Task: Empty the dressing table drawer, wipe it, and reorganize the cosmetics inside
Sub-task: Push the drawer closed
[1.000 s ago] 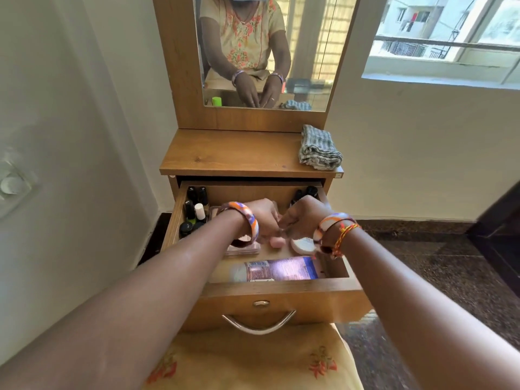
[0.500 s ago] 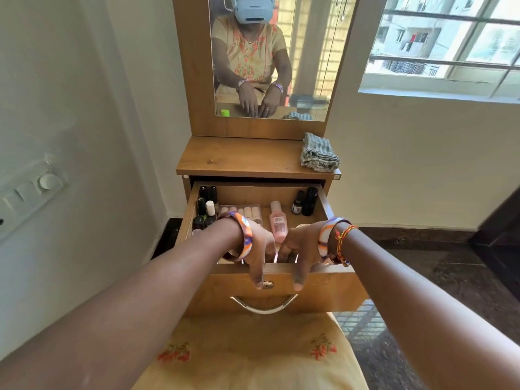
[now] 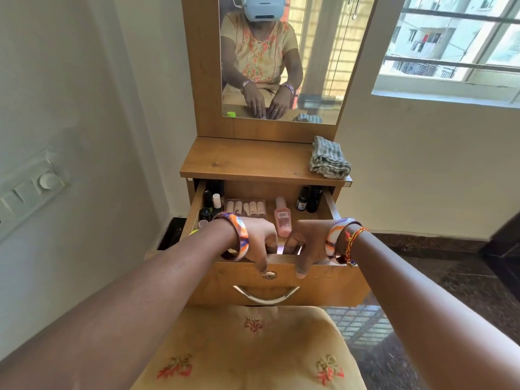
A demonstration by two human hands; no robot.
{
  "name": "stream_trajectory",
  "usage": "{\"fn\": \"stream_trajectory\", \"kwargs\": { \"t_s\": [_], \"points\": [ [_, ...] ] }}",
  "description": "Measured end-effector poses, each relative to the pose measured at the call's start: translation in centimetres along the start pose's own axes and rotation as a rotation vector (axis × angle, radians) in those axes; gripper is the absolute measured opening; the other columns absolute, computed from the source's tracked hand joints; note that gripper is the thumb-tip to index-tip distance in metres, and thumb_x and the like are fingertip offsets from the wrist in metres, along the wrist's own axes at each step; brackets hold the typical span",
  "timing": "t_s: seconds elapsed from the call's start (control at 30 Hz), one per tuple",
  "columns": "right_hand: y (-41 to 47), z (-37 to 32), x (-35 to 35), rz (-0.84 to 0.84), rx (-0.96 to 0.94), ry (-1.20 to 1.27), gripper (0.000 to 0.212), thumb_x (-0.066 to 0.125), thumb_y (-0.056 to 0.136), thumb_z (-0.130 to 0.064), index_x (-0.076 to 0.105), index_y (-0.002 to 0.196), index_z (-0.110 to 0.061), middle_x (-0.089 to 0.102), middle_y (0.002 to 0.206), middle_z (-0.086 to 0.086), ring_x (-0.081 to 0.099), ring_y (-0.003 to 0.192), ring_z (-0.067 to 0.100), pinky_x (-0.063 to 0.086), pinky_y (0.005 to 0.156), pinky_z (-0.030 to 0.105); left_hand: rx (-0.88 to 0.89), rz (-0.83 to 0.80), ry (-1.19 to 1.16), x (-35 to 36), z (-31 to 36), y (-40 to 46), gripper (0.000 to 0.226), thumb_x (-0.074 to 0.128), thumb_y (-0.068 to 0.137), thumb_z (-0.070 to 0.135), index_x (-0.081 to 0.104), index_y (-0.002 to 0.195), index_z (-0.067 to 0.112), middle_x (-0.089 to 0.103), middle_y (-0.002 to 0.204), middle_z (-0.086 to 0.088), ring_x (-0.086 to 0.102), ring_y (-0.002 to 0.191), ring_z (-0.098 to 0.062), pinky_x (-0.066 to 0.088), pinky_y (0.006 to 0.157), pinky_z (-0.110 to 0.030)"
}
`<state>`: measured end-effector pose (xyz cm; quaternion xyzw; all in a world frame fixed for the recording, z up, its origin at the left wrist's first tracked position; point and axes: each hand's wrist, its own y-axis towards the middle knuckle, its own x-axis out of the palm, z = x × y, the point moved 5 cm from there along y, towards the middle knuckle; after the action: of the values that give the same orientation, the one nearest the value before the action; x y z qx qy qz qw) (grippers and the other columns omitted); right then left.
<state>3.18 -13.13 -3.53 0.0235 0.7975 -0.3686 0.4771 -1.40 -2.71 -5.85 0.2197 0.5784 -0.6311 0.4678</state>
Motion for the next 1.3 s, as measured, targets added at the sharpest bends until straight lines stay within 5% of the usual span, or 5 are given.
{"fn": "stream_trajectory", "kwargs": {
  "t_s": [0.3, 0.5, 0.83, 1.13, 1.3],
  "points": [
    [2.3, 2.4, -3.9, 0.371, 0.066, 0.0, 0.059, 0.084, 0.064, -0.027, 0.063, 0.118, -0.016, 0.058, 0.096, -0.003, 0.054, 0.087, 0.014, 0.037, 0.056, 0.012, 0.071, 0.347, 0.062, -4.5, -0.7, 1.1, 0.085, 0.08, 0.064, 0.041, 0.041, 0.136, 0.022, 0.047, 0.132, 0.001, 0.047, 0.12, -0.018, 0.051, 0.091, -0.034],
    [3.3, 3.0, -5.9, 0.688, 0.027, -0.132, 0.072, 0.081, 0.065, -0.034, 0.052, 0.13, -0.026, 0.044, 0.128, 0.003, 0.041, 0.119, 0.023, 0.042, 0.093, 0.033, -0.079, 0.585, 0.227, -7.1, -2.9, 2.7, 0.123, 0.075, 0.056, 0.063, 0.004, 0.149, 0.025, 0.006, 0.157, -0.004, 0.011, 0.144, -0.027, 0.027, 0.114, -0.042],
    [8.9, 4.8, -7.6, 0.755, 0.017, -0.203, 0.077, 0.057, 0.09, -0.019, 0.01, 0.15, -0.011, 0.009, 0.159, 0.006, 0.007, 0.148, 0.019, 0.011, 0.118, 0.029, -0.163, 0.646, 0.286, -8.7, -5.2, 7.3, 0.097, 0.05, 0.082, 0.062, 0.004, 0.15, 0.011, 0.002, 0.159, -0.01, 0.005, 0.147, -0.025, 0.007, 0.119, -0.036],
    [11.0, 5.7, -7.0, 1.169, 0.05, -0.266, 0.054, 0.081, 0.057, 0.004, 0.068, 0.109, -0.003, 0.069, 0.112, 0.016, 0.067, 0.104, 0.032, 0.051, 0.089, 0.043, -0.156, 0.859, 0.279, -7.9, -6.2, 8.8, 0.067, 0.057, 0.091, 0.025, 0.023, 0.147, 0.008, 0.026, 0.154, -0.011, 0.023, 0.144, -0.024, 0.019, 0.117, -0.034],
    [11.1, 5.4, -6.8, 1.195, 0.049, -0.273, 0.052, 0.084, 0.053, 0.001, 0.072, 0.104, -0.003, 0.072, 0.105, 0.016, 0.07, 0.097, 0.031, 0.054, 0.085, 0.043, -0.156, 0.887, 0.286, -7.8, -6.0, 8.6, 0.064, 0.058, 0.09, 0.017, 0.028, 0.145, 0.007, 0.031, 0.152, -0.013, 0.028, 0.142, -0.026, 0.022, 0.116, -0.035]
  ]
}}
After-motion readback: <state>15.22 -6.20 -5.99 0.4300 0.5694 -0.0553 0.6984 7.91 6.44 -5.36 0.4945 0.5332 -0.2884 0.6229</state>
